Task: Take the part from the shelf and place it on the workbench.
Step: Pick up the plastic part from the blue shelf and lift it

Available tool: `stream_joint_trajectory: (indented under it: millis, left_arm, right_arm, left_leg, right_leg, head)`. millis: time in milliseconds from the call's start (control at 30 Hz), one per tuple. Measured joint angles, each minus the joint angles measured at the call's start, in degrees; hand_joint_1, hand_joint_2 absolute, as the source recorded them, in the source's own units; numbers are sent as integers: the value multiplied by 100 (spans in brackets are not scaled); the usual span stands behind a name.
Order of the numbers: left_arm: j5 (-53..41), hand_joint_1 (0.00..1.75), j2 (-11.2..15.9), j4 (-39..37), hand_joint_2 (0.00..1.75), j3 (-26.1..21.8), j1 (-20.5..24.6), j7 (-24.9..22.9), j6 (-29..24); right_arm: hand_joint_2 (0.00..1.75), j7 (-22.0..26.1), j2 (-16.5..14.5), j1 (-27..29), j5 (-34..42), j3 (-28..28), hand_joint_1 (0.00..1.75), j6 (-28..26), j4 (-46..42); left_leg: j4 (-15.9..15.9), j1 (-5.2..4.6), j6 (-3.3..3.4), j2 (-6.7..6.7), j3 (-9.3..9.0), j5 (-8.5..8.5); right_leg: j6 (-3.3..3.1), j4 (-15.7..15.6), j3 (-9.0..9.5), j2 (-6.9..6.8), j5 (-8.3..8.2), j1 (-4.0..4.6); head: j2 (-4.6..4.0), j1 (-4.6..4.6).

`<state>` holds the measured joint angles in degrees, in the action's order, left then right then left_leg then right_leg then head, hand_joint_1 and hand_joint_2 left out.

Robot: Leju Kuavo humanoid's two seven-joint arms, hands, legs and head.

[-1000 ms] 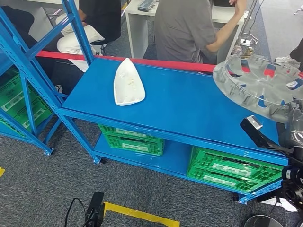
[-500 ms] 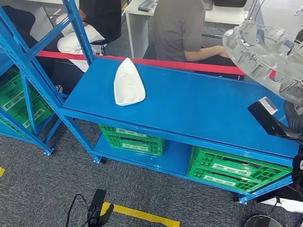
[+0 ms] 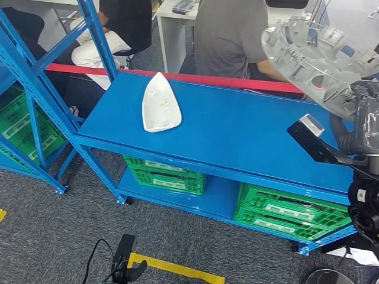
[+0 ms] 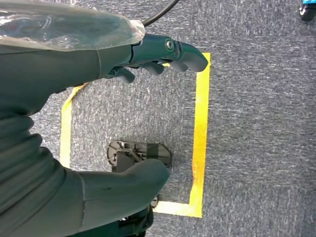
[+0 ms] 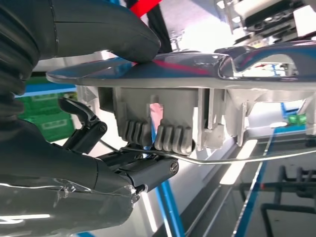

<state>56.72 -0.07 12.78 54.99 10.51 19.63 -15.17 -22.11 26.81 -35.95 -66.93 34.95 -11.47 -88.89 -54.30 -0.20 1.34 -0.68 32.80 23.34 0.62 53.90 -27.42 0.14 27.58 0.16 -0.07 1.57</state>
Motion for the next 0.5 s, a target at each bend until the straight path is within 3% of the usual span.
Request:
stream_joint_trajectory:
  millis: [500]
  left_arm:
    - [1, 0, -1, 0, 175, 0, 22, 0, 2]
  right_arm:
    - [175, 42, -253, -240, 33, 396, 175, -44, 299]
  left_leg:
    - [0, -1, -1, -1, 1, -1]
  right_leg:
    - [0, 0, -1, -2, 0, -1]
  head:
    - [0, 0]
